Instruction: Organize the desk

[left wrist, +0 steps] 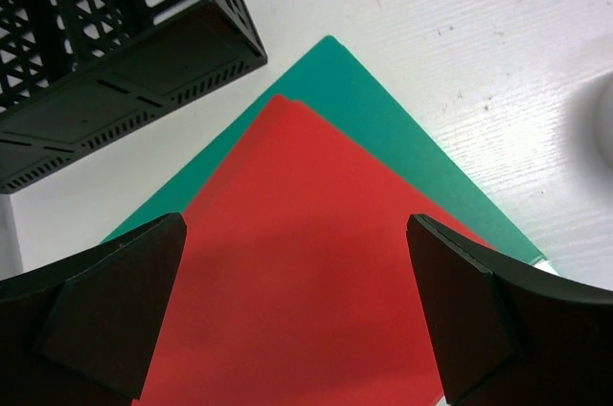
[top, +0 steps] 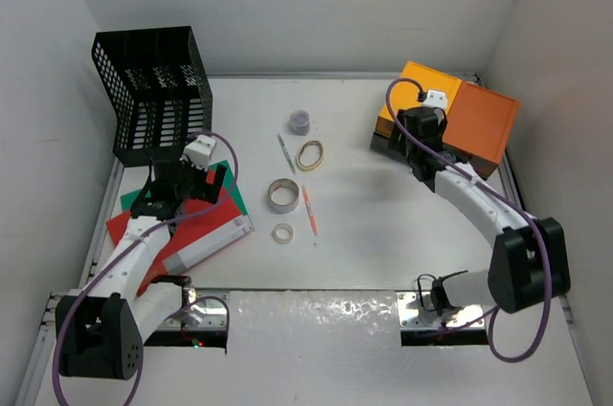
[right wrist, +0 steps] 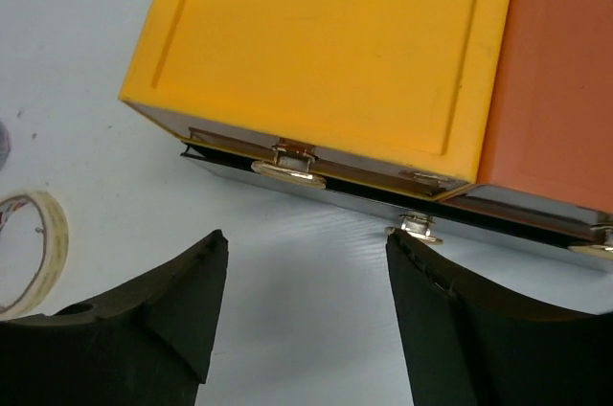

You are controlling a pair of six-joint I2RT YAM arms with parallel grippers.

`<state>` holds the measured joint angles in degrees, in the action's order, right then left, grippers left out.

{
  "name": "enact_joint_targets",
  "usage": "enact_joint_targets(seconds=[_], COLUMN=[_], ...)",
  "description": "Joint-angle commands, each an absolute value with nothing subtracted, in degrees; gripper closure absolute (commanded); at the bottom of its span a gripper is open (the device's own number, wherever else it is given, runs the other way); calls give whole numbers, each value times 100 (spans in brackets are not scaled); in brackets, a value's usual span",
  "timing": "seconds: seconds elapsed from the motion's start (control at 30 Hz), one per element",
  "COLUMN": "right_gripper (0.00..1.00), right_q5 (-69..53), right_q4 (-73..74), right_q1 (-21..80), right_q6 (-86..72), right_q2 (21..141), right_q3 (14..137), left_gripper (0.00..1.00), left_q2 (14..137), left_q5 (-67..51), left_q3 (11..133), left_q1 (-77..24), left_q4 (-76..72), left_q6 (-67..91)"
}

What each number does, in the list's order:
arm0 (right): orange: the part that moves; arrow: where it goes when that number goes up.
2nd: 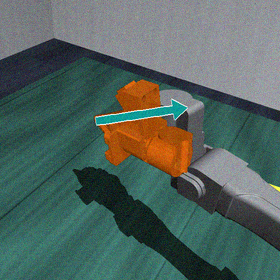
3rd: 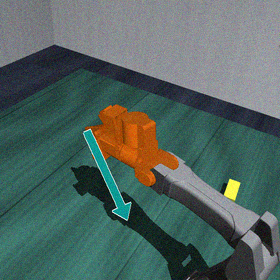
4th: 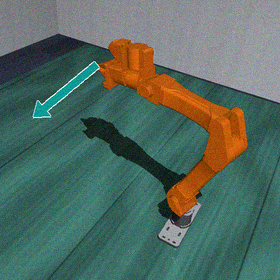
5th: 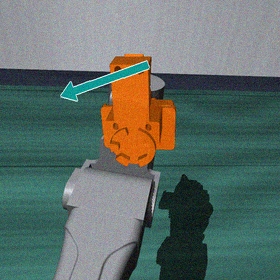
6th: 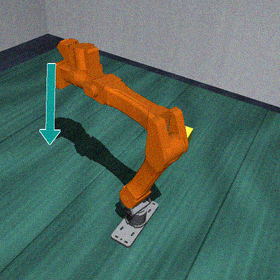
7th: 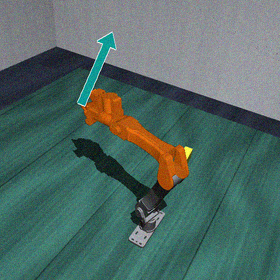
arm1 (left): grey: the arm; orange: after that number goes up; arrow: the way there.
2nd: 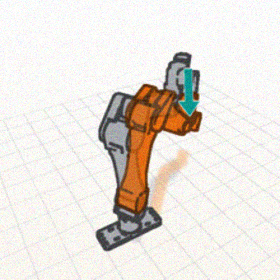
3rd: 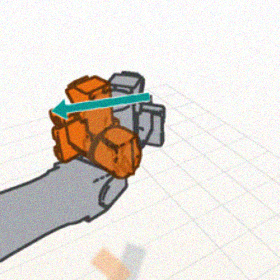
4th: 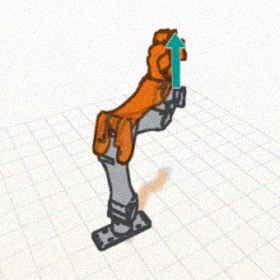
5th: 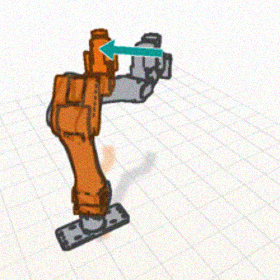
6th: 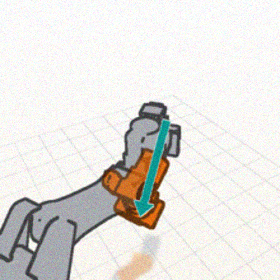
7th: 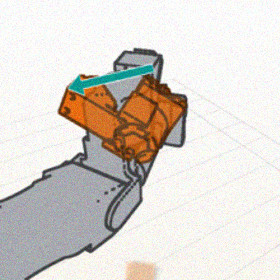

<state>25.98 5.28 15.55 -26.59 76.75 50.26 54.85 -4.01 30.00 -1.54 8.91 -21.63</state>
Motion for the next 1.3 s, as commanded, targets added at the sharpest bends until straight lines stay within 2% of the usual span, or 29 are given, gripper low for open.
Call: enact_joint_targets(seconds=[0.0, 0.23, 0.57, 0.73, 0.77, 0.8, 0.87, 0.9, 1.03, 1.13, 1.27], right_gripper=[32, 33, 39, 42, 44, 54, 65, 77, 99, 100, 100], right_q5=[2950, 3901, 4368, 4544, 4640, 4736, 4868, 4930, 4835, 4694, 5123], right_q4=[237, 132, 114, 194, 132, 71, 35, 35, 105, 88, 236], right_q1=[1608, 1758, 1872, 1881, 1872, 1881, 1872, 1881, 1898, 2082, 2627], right_q6=[-3260, -3551, -3401, -3507, -3533, -3559, -3577, -3577, -3629, -3797, -3902], right_q2=[8129, 8982, 9702, 9774, 9713, 9686, 9624, 9615, 9598, 9597, 9580], right_q3=[5326, 5747, 6441, 6381, 6259, 6206, 6083, 6073, 6047, 5950, 5968], left_gripper=[0, 0, 0, 0, 0, 0, 0, 0, 0, 0, 0], left_q2=[5598, 5616, 5730, 5713, 5704, 5704, 5695, 5704, 5695, 5687, 5625], left_q5=[-545, -668, -694, -668, -651, -659, -668, -677, -703, -703, -686], left_q3=[3225, 3199, 3182, 3208, 3217, 3208, 3199, 3199, 3208, 3199, 3199], left_q1=[-105, -105, -105, -105, -105, -105, -105, -105, -105, -105, -105], left_q4=[826, 835, 817, 853, 844, 852, 861, 870, 879, 879, 888], left_q6=[-2241, -2294, -2320, -2312, -2312, -2312, -2312, -2312, -2320, -2329, -2329])
